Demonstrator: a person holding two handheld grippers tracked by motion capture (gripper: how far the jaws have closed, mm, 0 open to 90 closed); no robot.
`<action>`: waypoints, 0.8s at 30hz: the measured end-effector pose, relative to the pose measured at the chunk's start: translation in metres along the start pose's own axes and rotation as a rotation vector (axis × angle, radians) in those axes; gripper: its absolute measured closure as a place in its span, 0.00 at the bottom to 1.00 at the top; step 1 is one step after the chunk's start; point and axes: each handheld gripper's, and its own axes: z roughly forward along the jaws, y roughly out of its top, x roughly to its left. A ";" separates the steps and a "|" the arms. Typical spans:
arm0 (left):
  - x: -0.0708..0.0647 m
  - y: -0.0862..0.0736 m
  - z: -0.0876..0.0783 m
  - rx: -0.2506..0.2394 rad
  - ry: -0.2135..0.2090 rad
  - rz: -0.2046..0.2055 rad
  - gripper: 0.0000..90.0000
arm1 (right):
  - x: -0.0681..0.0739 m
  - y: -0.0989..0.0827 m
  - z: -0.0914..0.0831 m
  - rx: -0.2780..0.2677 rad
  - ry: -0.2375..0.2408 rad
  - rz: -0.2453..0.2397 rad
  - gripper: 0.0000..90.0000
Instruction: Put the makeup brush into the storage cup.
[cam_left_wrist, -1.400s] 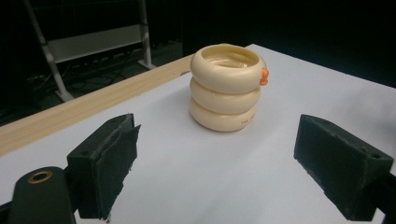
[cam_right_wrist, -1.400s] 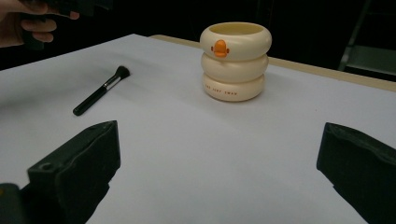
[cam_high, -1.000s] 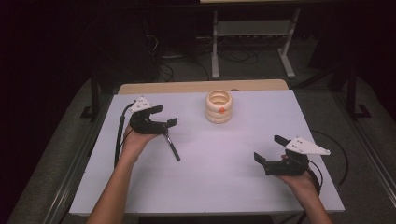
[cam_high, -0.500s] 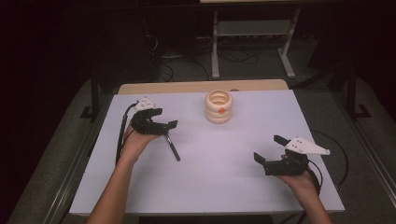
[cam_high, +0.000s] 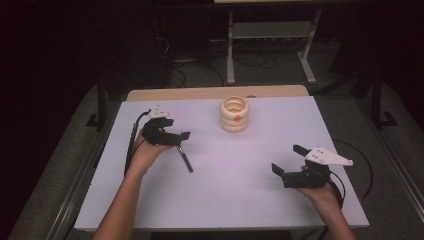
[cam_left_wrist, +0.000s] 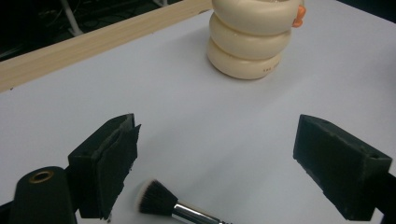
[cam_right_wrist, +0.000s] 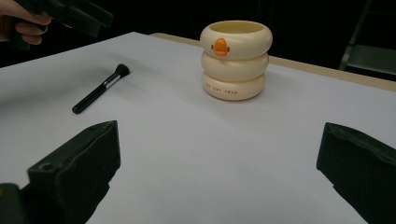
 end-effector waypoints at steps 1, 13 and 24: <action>0.000 0.000 0.000 0.008 0.004 -0.004 0.15 | 0.000 0.000 0.000 0.000 0.001 0.000 0.00; 0.001 -0.002 0.003 0.081 0.016 -0.019 0.15 | 0.000 0.000 0.001 0.001 0.008 0.002 0.00; 0.001 -0.003 0.006 0.149 0.030 -0.074 0.16 | 0.000 0.000 0.002 0.005 0.011 0.004 0.00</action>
